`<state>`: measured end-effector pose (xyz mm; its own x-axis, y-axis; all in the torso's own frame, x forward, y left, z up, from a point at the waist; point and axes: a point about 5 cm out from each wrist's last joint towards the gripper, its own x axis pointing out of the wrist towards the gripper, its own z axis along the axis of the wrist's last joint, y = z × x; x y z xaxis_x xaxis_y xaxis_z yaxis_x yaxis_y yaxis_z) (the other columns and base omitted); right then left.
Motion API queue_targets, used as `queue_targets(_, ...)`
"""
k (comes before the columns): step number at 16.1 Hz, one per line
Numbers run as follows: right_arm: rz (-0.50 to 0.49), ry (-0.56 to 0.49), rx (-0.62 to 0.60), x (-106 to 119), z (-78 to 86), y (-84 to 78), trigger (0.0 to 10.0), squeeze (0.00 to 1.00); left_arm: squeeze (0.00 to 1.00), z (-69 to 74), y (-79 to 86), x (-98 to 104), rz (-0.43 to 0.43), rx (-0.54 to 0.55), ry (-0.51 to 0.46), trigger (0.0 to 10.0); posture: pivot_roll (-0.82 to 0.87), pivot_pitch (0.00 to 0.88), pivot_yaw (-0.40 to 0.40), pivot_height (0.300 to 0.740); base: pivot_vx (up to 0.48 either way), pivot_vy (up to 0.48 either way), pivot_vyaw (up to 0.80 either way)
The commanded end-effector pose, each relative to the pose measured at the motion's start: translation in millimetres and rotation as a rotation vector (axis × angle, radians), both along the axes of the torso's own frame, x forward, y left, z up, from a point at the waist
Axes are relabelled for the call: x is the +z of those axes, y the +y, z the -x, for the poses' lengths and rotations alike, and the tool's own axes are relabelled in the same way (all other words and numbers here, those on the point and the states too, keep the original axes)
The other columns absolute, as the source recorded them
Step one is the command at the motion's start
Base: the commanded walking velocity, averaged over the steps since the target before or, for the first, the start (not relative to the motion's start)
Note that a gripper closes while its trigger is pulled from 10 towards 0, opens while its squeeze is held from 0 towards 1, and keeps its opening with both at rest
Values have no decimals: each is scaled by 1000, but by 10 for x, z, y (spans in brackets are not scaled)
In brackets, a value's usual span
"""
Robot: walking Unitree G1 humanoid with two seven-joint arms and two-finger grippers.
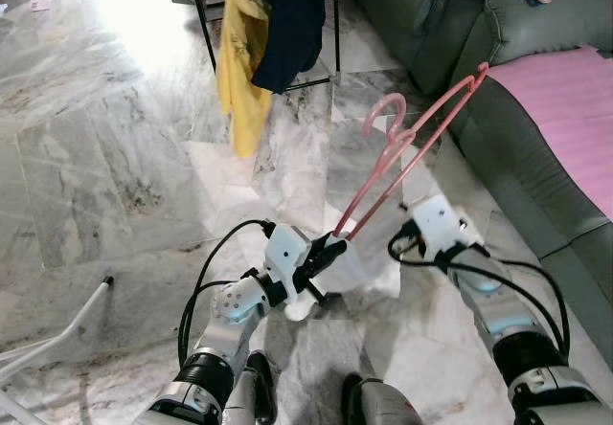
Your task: Hang hanger
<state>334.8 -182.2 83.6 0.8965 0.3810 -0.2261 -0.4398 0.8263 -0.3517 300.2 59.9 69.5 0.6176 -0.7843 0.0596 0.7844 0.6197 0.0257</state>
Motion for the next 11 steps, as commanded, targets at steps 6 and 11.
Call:
queue_targets(6,122,214,205,-289,265,-83,10000,1000,0,-89,73,29,-76,20,-31,10000,-163,164,-15,740,0,0,0)
queue_targets(11,210,190,420,-50,393,-153,10000,1000,0,-98,176,-6,-234,-37,-80,10000,-158,179,-3,740,0,0,0)
